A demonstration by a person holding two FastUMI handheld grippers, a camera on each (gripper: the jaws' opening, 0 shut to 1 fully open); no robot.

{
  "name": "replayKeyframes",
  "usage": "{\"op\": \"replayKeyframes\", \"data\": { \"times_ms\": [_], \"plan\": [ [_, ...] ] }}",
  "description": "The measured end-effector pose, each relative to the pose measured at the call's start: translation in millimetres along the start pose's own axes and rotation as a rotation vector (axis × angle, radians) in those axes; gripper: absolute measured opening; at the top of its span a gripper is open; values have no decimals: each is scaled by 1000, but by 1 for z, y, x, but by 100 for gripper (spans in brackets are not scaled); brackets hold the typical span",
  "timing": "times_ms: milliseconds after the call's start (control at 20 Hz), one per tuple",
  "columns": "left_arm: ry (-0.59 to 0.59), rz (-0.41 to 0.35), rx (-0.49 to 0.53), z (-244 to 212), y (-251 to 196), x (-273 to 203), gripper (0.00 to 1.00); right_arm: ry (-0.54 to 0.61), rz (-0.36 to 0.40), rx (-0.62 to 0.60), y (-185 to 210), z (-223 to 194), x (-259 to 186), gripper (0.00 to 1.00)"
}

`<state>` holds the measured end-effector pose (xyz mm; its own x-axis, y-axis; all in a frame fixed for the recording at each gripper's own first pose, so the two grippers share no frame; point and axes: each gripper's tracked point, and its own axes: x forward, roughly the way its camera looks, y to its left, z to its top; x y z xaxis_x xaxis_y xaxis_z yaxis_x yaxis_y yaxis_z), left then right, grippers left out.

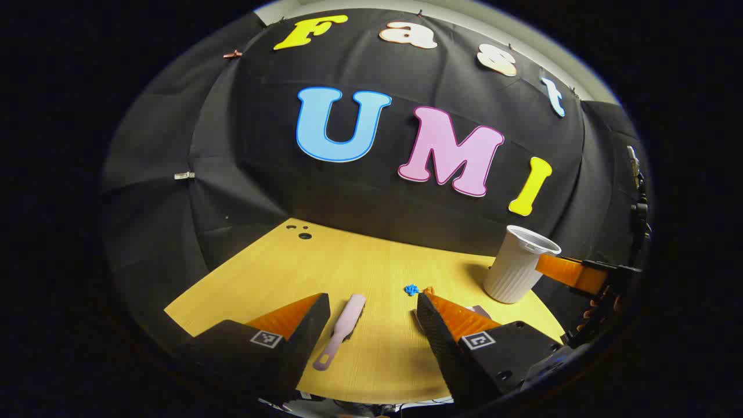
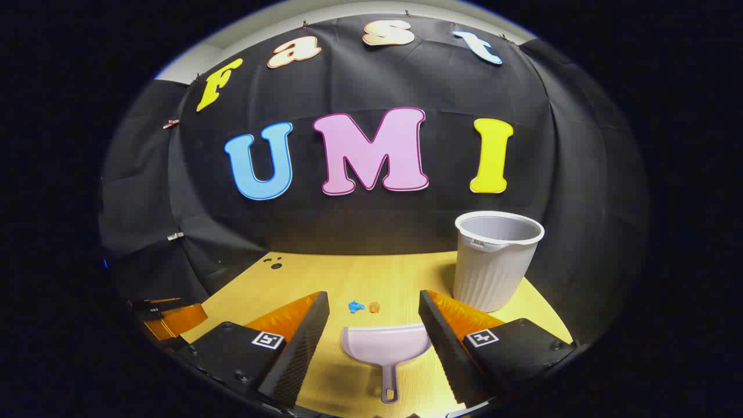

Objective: Pick up the small broom and dustpan from the desktop, sweep the trash into the dustpan with the broom, and then empty the trash into the garbage bin.

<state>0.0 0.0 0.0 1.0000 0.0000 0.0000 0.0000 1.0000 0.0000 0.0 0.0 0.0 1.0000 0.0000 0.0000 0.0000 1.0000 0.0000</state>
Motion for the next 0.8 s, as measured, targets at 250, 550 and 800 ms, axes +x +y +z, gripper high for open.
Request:
{"op": "replayKeyframes", "data": {
  "times_ms": [250,550,800],
  "plan": [
    [13,17,20,-5,9,9,96,58,5,7,-1,-10,10,98],
    [50,44,7,-14,17,17,96,124,28,13,1,-28,16,98],
    [71,69,0,-20,29,23,96,209,41,16,-3,-52,20,98]
  ]
}}
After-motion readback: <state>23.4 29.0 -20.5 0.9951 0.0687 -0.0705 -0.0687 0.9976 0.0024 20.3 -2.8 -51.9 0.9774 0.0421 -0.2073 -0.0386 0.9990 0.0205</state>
